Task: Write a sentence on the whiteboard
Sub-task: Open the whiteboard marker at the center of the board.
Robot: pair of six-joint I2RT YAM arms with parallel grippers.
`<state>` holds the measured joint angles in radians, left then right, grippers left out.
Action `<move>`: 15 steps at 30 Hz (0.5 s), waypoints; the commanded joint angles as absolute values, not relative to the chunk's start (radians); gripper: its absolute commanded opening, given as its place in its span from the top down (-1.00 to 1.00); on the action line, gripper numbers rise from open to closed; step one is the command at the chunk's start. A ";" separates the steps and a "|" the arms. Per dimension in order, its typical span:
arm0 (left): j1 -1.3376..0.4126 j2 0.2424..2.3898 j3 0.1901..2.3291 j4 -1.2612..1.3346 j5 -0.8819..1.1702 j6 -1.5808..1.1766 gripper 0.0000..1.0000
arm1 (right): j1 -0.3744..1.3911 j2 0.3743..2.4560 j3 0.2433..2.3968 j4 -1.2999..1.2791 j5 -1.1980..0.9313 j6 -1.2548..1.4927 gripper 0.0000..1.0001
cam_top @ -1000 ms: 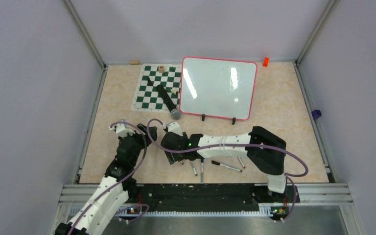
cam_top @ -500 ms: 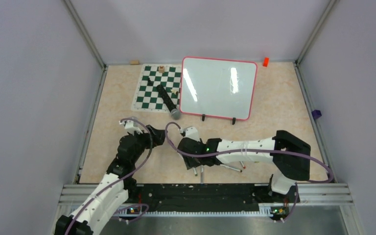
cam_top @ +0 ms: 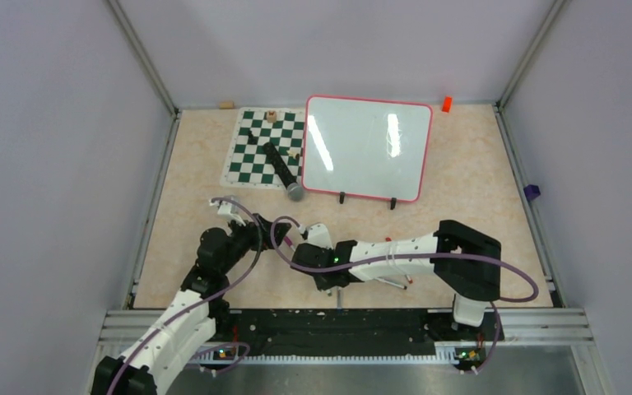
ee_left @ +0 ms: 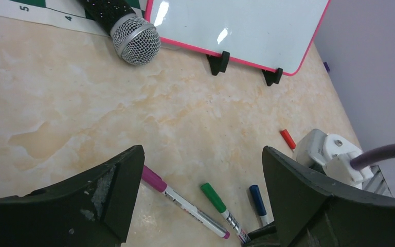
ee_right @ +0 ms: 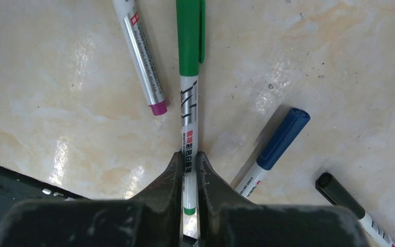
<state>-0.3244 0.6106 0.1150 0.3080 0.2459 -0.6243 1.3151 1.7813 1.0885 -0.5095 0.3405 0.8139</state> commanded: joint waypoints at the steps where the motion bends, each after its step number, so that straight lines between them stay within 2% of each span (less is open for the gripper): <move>1: -0.325 0.598 0.100 0.391 0.297 -0.628 -0.79 | 1.324 1.771 1.091 -0.525 0.371 0.847 1.00; 5: -0.325 0.607 0.100 0.360 0.241 -0.804 -0.82 | 1.323 1.661 1.060 -0.488 0.403 0.818 1.00; 9: -0.325 0.621 0.156 0.304 0.356 -0.984 -0.82 | 1.300 1.545 1.024 -0.419 0.359 0.753 1.00; 13: -0.324 0.671 0.176 0.336 0.448 -1.094 -0.55 | 1.284 1.495 1.030 -0.385 0.299 0.699 1.00; 15: -0.324 0.708 0.193 0.342 0.476 -1.120 -0.51 | 1.283 1.485 1.047 -0.383 0.285 0.675 1.00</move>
<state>-0.3244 0.6598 0.1326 0.2989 0.3744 -0.9882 1.2922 1.5261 1.0191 -0.4374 0.3237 0.7437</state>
